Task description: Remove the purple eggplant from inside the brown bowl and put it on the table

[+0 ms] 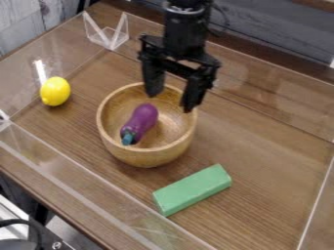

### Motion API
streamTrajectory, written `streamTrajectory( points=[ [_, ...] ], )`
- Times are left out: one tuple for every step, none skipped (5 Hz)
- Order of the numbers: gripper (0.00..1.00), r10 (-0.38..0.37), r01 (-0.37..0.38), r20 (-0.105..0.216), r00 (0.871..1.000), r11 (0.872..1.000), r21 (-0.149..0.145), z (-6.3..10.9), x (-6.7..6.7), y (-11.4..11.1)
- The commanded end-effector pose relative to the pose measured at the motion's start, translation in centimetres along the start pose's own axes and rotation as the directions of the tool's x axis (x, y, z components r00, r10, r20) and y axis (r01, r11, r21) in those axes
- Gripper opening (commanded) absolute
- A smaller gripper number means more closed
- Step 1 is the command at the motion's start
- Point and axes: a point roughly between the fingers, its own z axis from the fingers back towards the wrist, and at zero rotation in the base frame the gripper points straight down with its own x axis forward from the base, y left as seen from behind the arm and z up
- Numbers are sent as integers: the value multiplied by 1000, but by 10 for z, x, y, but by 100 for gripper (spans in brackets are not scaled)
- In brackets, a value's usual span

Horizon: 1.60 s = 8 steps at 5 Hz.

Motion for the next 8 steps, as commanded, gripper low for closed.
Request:
streamTrajectory(
  points=[
    [100,-2,1,47,999,1000,13,10,-6,13],
    [100,-2,2,40,999,1000,13,1,-9,16],
    [100,0,-1,36,999,1000,13,-8,-8,17],
    [100,1,-2,36,999,1000,13,-17,-6,18],
    [100,2,-2,39,999,1000,9,-27,-4,19],
    [100,4,-4,52,999,1000,-2,-32,0,19],
    [100,8,-7,63,998,1000,-15,-35,2,20],
    [100,10,-9,64,998,1000,-24,-38,4,19]
  ],
)
